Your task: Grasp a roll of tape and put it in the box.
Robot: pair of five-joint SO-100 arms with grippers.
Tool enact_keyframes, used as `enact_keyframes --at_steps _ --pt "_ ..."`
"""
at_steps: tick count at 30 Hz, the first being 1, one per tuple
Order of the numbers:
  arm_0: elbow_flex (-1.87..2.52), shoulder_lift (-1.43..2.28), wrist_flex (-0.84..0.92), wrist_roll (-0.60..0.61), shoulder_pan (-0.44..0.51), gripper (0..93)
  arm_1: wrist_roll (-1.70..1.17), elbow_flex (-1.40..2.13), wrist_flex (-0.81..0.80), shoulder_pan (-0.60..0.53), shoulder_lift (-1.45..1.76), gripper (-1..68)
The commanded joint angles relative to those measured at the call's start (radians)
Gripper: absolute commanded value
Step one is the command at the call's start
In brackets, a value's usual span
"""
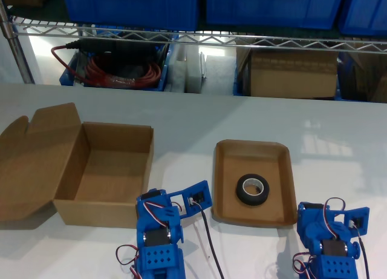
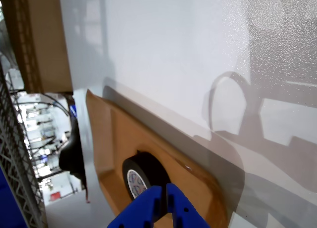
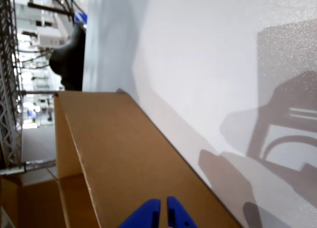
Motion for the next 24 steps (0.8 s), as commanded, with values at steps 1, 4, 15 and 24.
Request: enact_keyframes --at_steps 1,4,15,24 --pt "0.034 0.021 0.0 0.008 0.0 0.0 0.003 0.014 -0.005 -0.003 0.006 0.3" --pt "0.034 0.021 0.0 0.008 0.0 0.0 0.003 0.014 -0.005 -0.003 0.006 0.3" --pt "0.034 0.021 0.0 0.012 0.002 0.0 0.003 0.014 -0.005 -0.003 0.006 0.3" --pt "0.025 0.02 0.005 0.04 0.06 12.5 0.003 0.014 -0.005 -0.003 0.006 0.3"
